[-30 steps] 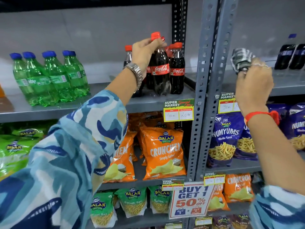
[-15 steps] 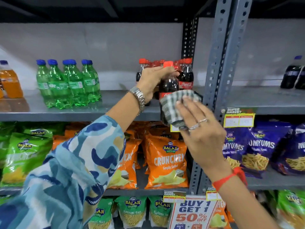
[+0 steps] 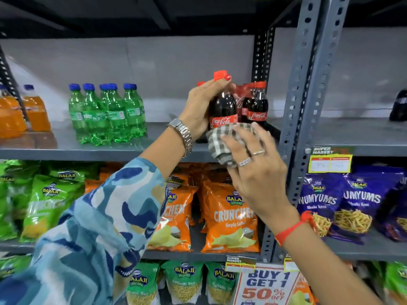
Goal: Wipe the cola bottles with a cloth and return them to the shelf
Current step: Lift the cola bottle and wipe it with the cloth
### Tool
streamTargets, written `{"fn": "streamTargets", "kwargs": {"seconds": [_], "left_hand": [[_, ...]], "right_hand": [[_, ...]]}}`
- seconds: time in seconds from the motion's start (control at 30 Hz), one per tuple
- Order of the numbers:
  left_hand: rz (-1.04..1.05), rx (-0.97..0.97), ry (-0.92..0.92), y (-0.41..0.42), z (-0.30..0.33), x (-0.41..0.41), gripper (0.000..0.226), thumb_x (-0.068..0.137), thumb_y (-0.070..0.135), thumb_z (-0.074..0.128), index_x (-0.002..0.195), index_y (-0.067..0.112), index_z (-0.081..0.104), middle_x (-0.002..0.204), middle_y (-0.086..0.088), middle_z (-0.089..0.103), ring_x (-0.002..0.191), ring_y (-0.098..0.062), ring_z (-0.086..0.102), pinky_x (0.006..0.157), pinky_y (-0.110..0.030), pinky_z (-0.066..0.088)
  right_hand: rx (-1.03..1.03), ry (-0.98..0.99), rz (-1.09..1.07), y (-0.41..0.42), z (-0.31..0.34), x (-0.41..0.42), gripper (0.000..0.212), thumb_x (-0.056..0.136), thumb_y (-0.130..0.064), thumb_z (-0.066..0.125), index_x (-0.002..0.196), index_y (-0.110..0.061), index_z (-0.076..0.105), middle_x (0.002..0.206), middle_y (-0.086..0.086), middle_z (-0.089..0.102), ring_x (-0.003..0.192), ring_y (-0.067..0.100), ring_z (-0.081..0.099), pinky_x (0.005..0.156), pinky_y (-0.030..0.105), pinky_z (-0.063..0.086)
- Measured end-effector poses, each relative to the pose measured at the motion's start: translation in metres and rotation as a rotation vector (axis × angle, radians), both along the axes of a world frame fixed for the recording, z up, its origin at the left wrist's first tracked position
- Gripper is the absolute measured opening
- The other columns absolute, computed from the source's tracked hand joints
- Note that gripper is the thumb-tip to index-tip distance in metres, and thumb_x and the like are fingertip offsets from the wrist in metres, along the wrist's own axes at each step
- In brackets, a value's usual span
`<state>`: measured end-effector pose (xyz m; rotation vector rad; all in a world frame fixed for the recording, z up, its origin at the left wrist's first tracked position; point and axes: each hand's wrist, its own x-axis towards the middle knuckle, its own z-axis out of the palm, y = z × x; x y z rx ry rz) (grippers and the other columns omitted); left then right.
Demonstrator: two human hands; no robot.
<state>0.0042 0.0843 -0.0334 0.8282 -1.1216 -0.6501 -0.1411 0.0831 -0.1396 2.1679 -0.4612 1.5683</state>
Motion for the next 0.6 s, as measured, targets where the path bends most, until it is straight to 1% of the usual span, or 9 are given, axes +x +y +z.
{"fn": "streamTargets", "kwargs": {"seconds": [0.07, 0.13, 0.17, 0.27, 0.33, 0.4, 0.47, 0.57, 0.6], "left_hand": [[-0.023, -0.028, 0.022, 0.005, 0.001, 0.000, 0.019, 0.083, 0.016, 0.060, 0.067, 0.015, 0.068, 0.068, 0.000, 0.067, 0.068, -0.016, 0.062, 0.073, -0.032, 0.052], [-0.052, -0.029, 0.050, 0.010, 0.000, 0.001, 0.020, 0.084, 0.017, 0.058, 0.067, 0.016, 0.067, 0.067, 0.001, 0.067, 0.067, -0.016, 0.061, 0.071, -0.031, 0.052], [-0.066, -0.020, 0.069, 0.012, -0.001, 0.002, 0.019, 0.085, 0.017, 0.058, 0.067, 0.015, 0.067, 0.068, 0.000, 0.067, 0.067, -0.016, 0.060, 0.071, -0.030, 0.052], [-0.075, 0.020, 0.089, 0.015, -0.010, 0.004, 0.015, 0.084, 0.016, 0.060, 0.071, 0.014, 0.066, 0.072, 0.001, 0.067, 0.070, -0.017, 0.060, 0.070, -0.030, 0.052], [-0.075, 0.059, 0.101, 0.015, -0.016, 0.006, 0.014, 0.083, 0.016, 0.061, 0.070, 0.015, 0.068, 0.073, 0.001, 0.067, 0.072, -0.017, 0.060, 0.072, -0.031, 0.051], [-0.082, 0.093, 0.150, 0.015, -0.017, 0.008, 0.010, 0.082, 0.016, 0.062, 0.074, 0.014, 0.067, 0.073, 0.001, 0.068, 0.070, -0.016, 0.061, 0.070, -0.030, 0.053], [-0.087, 0.111, 0.177, 0.015, -0.017, 0.008, 0.010, 0.081, 0.016, 0.063, 0.072, 0.013, 0.067, 0.072, 0.000, 0.068, 0.070, -0.016, 0.062, 0.071, -0.030, 0.054], [-0.094, 0.148, 0.197, 0.015, -0.012, 0.005, 0.019, 0.079, 0.012, 0.065, 0.061, 0.012, 0.070, 0.069, -0.002, 0.069, 0.068, -0.016, 0.063, 0.069, -0.030, 0.054], [-0.075, 0.164, 0.198, 0.015, -0.010, 0.004, 0.018, 0.077, 0.011, 0.066, 0.060, 0.012, 0.069, 0.068, -0.002, 0.069, 0.068, -0.016, 0.063, 0.069, -0.031, 0.054]], "right_hand": [[-0.020, 0.114, -0.058, -0.005, -0.016, 0.004, 0.039, 0.088, -0.023, 0.052, 0.126, -0.013, 0.056, 0.131, 0.016, 0.054, 0.123, 0.040, 0.044, 0.092, 0.052, 0.046], [-0.063, 0.135, -0.076, -0.007, -0.028, 0.001, 0.047, 0.082, -0.010, 0.057, 0.129, -0.016, 0.052, 0.134, 0.016, 0.051, 0.124, 0.041, 0.043, 0.088, 0.044, 0.050], [-0.068, 0.120, -0.060, -0.006, -0.030, -0.002, 0.053, 0.078, -0.001, 0.055, 0.128, -0.017, 0.051, 0.133, 0.014, 0.052, 0.123, 0.039, 0.044, 0.082, 0.040, 0.051], [-0.054, 0.136, 0.034, 0.004, -0.027, -0.014, 0.051, 0.077, 0.004, 0.040, 0.120, -0.020, 0.056, 0.122, 0.010, 0.062, 0.112, 0.035, 0.054, 0.061, 0.033, 0.054], [-0.096, 0.193, 0.108, 0.014, -0.023, -0.023, 0.045, 0.075, 0.001, 0.045, 0.108, -0.019, 0.067, 0.110, 0.007, 0.070, 0.101, 0.031, 0.063, 0.054, 0.031, 0.055], [-0.150, 0.145, 0.158, 0.025, -0.015, -0.029, 0.033, 0.080, 0.000, 0.054, 0.099, -0.018, 0.073, 0.102, 0.005, 0.072, 0.095, 0.029, 0.066, 0.056, 0.033, 0.055], [-0.173, 0.059, 0.131, 0.029, -0.008, -0.028, 0.021, 0.084, -0.006, 0.066, 0.099, -0.019, 0.074, 0.105, 0.005, 0.072, 0.098, 0.030, 0.065, 0.061, 0.035, 0.056], [-0.159, 0.100, 0.004, 0.024, -0.004, -0.016, 0.034, 0.097, -0.006, 0.043, 0.107, -0.020, 0.072, 0.117, 0.007, 0.067, 0.107, 0.034, 0.060, 0.069, 0.037, 0.053], [-0.169, 0.153, -0.039, 0.022, -0.009, -0.014, 0.034, 0.097, -0.006, 0.043, 0.108, -0.020, 0.071, 0.119, 0.007, 0.067, 0.108, 0.035, 0.057, 0.070, 0.038, 0.051]]}}
